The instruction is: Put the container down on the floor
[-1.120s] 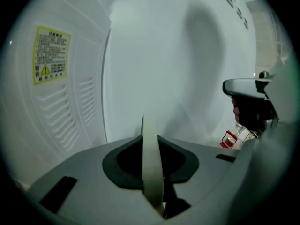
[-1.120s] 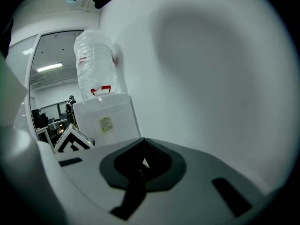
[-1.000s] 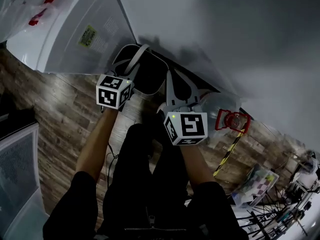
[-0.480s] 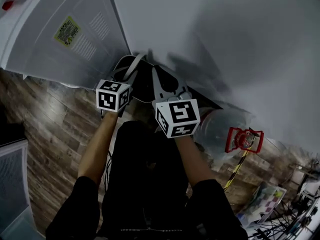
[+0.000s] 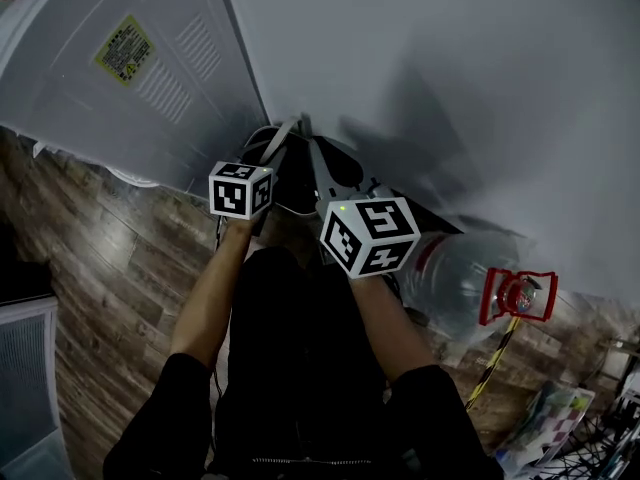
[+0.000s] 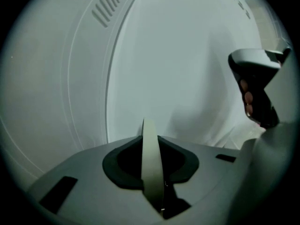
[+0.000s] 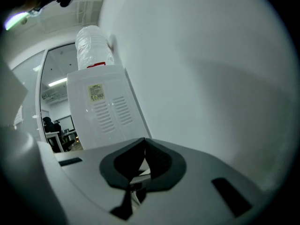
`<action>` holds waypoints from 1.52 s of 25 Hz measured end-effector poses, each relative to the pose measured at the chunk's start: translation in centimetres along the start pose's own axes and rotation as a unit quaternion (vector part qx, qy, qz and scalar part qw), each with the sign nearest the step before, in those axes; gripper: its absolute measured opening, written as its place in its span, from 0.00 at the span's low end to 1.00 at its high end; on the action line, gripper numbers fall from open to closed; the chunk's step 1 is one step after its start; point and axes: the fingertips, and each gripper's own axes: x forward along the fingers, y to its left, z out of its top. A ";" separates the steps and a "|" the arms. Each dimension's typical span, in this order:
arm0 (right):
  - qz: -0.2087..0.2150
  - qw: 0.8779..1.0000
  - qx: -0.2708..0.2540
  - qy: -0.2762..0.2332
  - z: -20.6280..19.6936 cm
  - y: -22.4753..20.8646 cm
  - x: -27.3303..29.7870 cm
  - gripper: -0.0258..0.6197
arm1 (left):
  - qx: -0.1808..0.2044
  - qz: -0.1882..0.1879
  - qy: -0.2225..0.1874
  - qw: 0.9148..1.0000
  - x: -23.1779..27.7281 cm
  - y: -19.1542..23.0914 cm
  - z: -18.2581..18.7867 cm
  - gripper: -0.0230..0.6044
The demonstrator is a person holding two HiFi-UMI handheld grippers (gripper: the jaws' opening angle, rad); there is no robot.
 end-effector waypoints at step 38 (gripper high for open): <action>0.026 0.996 -0.078 0.021 -0.6 2.0 -0.7 0.06 | 0.051 0.075 -0.015 0.996 0.2 6.3 -5.2 0.21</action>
